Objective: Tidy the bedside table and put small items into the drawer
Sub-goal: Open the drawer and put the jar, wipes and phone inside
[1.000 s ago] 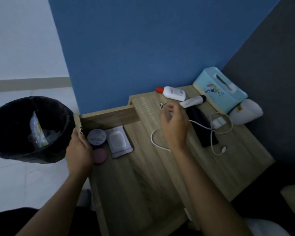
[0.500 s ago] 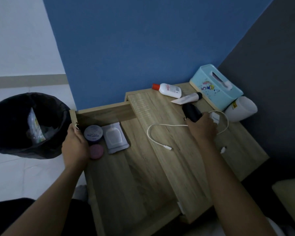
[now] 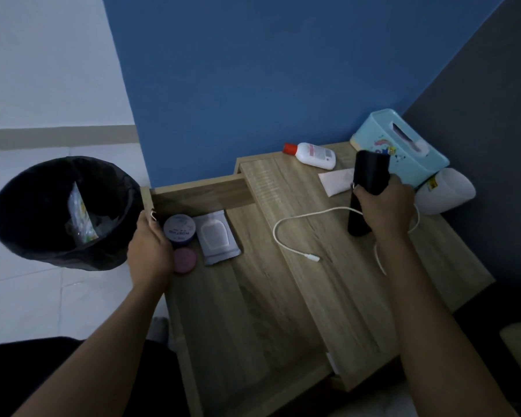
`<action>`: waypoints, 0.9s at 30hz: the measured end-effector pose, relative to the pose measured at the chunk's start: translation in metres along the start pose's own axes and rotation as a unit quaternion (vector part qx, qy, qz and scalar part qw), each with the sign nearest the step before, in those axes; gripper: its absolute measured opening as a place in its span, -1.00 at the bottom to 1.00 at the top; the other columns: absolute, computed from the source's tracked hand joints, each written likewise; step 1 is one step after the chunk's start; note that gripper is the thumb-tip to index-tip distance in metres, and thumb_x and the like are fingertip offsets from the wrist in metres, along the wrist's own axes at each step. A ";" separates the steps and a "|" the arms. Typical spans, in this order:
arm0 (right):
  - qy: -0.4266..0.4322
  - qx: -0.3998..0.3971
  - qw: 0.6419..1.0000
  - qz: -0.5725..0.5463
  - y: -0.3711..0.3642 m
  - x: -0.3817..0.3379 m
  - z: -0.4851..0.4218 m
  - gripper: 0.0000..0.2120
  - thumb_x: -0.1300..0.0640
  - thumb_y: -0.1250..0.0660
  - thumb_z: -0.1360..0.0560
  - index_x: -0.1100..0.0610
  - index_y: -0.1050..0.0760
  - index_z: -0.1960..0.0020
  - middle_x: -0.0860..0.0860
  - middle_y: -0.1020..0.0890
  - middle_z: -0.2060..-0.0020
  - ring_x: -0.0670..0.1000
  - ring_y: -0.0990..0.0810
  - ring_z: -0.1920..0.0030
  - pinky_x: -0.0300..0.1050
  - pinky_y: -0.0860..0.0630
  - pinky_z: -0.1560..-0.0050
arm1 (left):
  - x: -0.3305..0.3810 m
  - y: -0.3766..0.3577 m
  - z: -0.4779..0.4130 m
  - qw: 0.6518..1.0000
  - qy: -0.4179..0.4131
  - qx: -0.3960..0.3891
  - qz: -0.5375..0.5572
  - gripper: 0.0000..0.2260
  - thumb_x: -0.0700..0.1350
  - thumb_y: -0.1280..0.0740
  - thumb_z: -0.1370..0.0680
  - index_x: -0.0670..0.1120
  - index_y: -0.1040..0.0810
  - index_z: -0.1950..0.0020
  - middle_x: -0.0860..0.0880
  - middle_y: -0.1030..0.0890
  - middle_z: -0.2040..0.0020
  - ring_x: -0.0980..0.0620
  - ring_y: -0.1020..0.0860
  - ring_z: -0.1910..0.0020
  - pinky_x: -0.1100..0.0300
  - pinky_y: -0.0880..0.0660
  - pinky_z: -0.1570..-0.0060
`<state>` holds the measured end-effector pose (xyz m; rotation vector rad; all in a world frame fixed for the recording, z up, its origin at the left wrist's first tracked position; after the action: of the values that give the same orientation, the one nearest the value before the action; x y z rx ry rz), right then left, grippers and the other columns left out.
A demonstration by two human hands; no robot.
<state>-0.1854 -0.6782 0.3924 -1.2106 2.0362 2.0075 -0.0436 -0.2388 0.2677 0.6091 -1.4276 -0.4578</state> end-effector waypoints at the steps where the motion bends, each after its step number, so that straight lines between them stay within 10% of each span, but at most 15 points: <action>1: 0.009 0.015 1.000 -0.019 0.007 -0.009 0.001 -0.43 -0.07 -0.42 -0.39 0.18 -0.41 -0.30 0.22 -0.45 -0.17 0.20 -0.49 -0.14 -0.07 -0.41 -0.05 | 0.000 0.000 0.000 1.000 -0.001 0.000 -0.002 -0.67 -0.03 0.05 -0.66 -0.14 -0.35 -0.29 -0.34 -0.54 -0.13 -0.38 -0.51 -0.08 -0.11 -0.42 0.00; 18: 0.289 0.010 0.949 -0.128 -0.003 -0.145 0.134 -0.33 -0.07 -0.40 -0.43 0.12 -0.28 -0.45 0.06 -0.41 -0.32 0.01 -0.40 -0.33 -0.10 -0.46 -0.25 | -0.001 -0.001 -0.001 1.000 0.001 -0.007 0.000 -0.67 -0.05 0.03 -0.67 -0.15 -0.34 -0.33 -0.33 -0.54 -0.17 -0.37 -0.51 -0.11 -0.07 -0.40 0.01; 27: 0.265 0.002 0.955 -0.132 -0.015 -0.143 0.131 -0.32 -0.05 -0.41 -0.42 0.13 -0.28 -0.45 0.07 -0.42 -0.33 0.03 -0.38 -0.36 -0.06 -0.43 -0.31 | -0.003 -0.003 -0.001 1.000 0.001 -0.008 0.014 -0.68 -0.06 0.04 -0.66 -0.15 -0.35 -0.32 -0.31 -0.55 -0.15 -0.35 -0.51 -0.08 0.02 -0.32 0.09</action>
<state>-0.1407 -0.4937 0.4342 -2.0717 1.9120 1.6807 -0.0422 -0.2391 0.2636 0.5768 -1.4274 -0.4451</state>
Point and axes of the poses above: each hand's wrist, its own z-axis away from the middle knuckle, its own y-axis out of the back of the hand, x = y × z, the point moved 10 cm from there along -z, towards the middle knuckle
